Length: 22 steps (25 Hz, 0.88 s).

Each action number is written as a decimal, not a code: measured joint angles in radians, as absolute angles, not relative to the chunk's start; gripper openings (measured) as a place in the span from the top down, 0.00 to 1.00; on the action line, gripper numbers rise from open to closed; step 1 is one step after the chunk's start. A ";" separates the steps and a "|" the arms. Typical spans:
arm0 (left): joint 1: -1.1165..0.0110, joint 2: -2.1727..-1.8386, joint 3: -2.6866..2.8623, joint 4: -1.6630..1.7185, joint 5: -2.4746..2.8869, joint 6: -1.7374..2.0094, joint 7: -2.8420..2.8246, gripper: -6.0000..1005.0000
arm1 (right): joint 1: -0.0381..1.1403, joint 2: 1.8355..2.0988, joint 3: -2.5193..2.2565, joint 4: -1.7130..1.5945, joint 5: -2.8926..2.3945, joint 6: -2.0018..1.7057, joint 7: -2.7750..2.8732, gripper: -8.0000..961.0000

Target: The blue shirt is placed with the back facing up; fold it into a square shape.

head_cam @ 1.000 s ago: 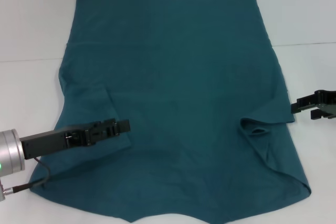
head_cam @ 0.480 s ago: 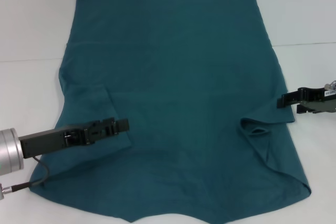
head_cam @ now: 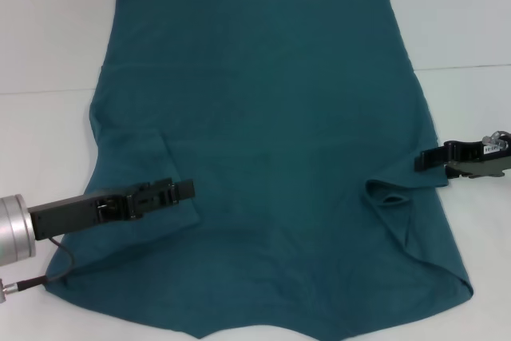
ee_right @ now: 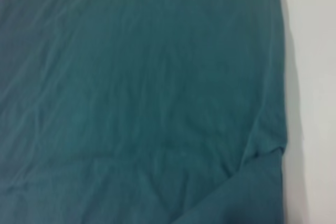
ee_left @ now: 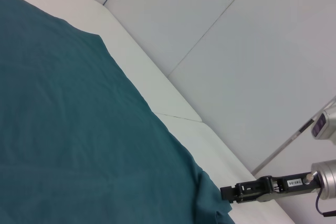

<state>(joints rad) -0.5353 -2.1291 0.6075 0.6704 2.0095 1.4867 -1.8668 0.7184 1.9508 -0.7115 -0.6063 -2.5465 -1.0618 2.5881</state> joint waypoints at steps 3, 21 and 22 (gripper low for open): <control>-0.535 -2.129 0.607 0.670 2.010 1.486 -1.867 0.37 | 0.720 1.956 -0.712 -0.594 -2.546 -1.049 2.587 0.30; -0.535 -2.130 0.607 0.670 2.010 1.485 -1.864 0.37 | 0.723 1.960 -0.700 -0.584 -2.429 -1.053 2.558 0.30; -0.536 -2.129 0.607 0.670 2.010 1.485 -1.864 0.37 | 0.723 1.960 -0.700 -0.584 -2.423 -1.051 2.556 0.30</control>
